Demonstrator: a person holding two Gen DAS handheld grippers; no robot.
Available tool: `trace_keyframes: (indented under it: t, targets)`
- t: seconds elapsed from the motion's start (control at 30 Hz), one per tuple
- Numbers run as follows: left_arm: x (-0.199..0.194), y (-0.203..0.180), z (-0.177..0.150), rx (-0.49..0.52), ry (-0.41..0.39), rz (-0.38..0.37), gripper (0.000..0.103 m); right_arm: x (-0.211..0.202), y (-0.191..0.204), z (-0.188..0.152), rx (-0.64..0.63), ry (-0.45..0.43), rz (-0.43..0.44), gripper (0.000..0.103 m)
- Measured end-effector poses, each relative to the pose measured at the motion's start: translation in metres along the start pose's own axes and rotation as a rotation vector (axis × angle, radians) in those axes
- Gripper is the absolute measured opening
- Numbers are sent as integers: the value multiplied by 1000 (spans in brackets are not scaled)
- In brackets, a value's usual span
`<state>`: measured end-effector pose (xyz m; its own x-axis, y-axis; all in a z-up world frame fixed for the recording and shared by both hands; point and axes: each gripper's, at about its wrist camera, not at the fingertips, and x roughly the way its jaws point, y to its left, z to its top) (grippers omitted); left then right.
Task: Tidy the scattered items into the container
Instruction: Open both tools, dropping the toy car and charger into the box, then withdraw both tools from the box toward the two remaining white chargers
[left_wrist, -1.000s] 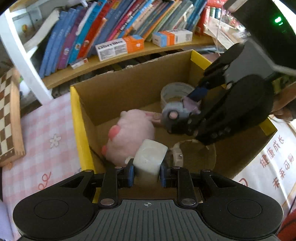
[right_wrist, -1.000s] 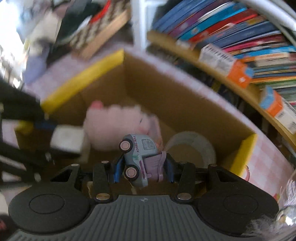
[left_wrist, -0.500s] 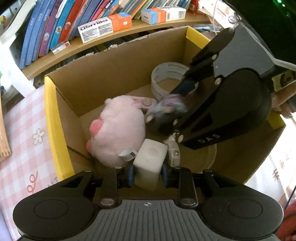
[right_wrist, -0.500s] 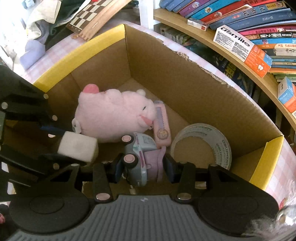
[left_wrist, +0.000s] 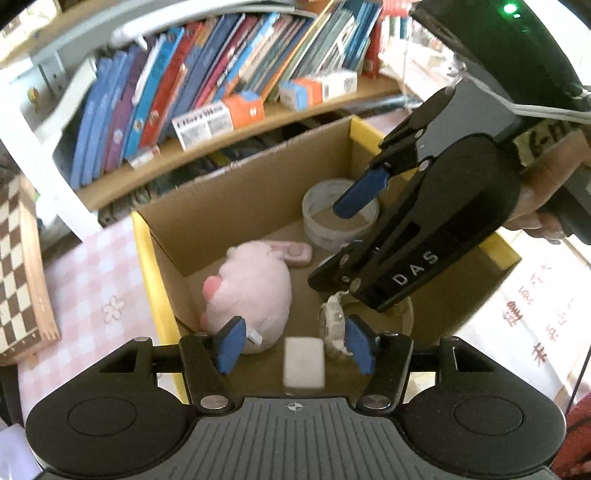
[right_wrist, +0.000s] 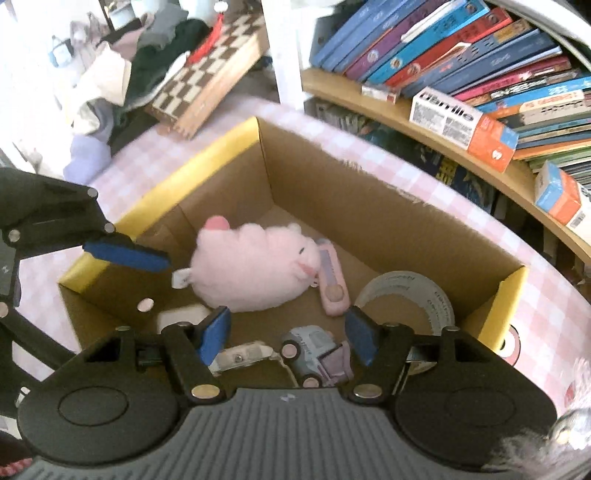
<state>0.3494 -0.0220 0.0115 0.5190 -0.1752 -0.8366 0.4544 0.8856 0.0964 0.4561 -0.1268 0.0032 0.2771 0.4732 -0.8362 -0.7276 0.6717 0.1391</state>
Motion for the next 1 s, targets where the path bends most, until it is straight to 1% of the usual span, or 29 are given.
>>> trace_keyframes:
  t: [0.1, 0.17, 0.2, 0.33, 0.37, 0.5, 0.6, 0.7, 0.8, 0.9, 1.0]
  targets:
    - [-12, -4, -2, 4, -45, 15, 61, -12, 4, -1, 23, -28, 8, 66]
    - [-21, -7, -5, 0, -95, 41, 61, -21, 7, -2, 43, -50, 20, 66]
    - [-28, -8, -7, -11, -134, 59, 61, -27, 9, -3, 51, -64, 26, 66]
    - [-53, -4, -18, -97, -244, 86, 61, -51, 18, -9, 74, -130, 28, 67]
    - [-60, -3, -23, -115, -264, 97, 61, -58, 21, -12, 82, -153, 22, 68]
    - [-86, -4, -41, -135, -336, 142, 62, -88, 33, -25, 119, -246, -13, 69]
    - [-102, -5, -57, -172, -385, 146, 66, -106, 43, -36, 142, -306, -59, 71]
    - [-114, -8, -73, -194, -412, 152, 66, -115, 54, -48, 158, -341, -102, 71]
    - [-122, -9, -89, -197, -422, 152, 67, -119, 67, -59, 167, -348, -125, 71]
    - [-126, -9, -104, -202, -403, 156, 67, -123, 82, -69, 175, -353, -144, 71]
    - [-137, -10, -121, -207, -409, 154, 67, -127, 98, -80, 187, -359, -145, 71]
